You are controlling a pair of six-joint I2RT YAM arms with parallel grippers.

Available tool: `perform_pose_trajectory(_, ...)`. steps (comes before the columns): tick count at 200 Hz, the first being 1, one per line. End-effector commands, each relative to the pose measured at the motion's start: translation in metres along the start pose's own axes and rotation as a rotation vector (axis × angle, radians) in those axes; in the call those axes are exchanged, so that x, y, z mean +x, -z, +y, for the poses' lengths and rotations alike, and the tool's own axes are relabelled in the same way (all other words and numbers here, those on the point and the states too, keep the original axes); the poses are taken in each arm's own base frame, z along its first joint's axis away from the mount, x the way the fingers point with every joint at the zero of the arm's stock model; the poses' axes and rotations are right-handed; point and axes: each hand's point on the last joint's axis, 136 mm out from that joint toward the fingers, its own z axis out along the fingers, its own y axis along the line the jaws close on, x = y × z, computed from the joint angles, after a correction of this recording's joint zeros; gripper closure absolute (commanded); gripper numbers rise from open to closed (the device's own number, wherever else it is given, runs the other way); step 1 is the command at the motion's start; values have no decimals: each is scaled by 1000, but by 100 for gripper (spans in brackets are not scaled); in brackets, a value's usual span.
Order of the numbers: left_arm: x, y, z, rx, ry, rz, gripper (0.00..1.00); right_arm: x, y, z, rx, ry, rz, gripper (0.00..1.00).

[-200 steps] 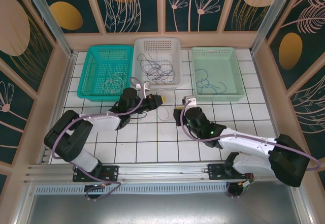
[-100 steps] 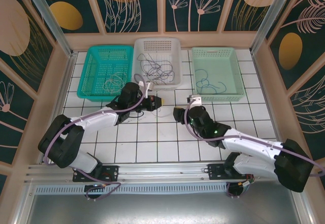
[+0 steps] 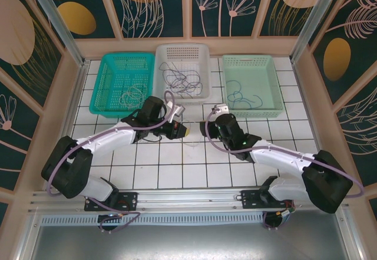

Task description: Untangle the cables

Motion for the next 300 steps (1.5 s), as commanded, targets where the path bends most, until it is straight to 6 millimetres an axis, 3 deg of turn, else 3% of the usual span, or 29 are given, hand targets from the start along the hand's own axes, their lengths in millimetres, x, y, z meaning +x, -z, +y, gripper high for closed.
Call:
perform_pose_trajectory(1,-5,8,-19,46,-92,13,100,-9,-6,30,-136,46,-4,30)
perform_pose_trajectory(30,-13,9,-20,37,-105,3,100,2,-10,41,-167,97,32,32)
perform_pose_trajectory(79,-17,8,-10,-30,-116,19,100,5,3,35,-160,98,32,32)
perform_pose_trajectory(120,-11,6,2,-80,-123,73,100,1,17,29,-154,112,20,32)
perform_pose_trajectory(127,-21,8,-3,-76,-144,57,100,0,19,29,-160,115,19,32)
perform_pose_trajectory(162,-25,10,-6,-81,-159,53,100,-6,27,35,-230,114,13,31)
perform_pose_trajectory(209,-30,12,-17,-43,-177,49,100,-3,9,46,-256,129,57,32)
perform_pose_trajectory(255,-21,16,-30,26,-205,66,100,-8,-12,39,-215,146,47,34)
perform_pose_trajectory(268,-19,16,-33,46,-205,73,100,-11,-15,40,-227,141,43,38)
perform_pose_trajectory(277,-19,17,-35,59,-208,70,100,-13,-16,40,-229,137,41,46)
perform_pose_trajectory(300,-25,20,-38,52,-228,44,100,-18,-13,43,-245,129,36,88)
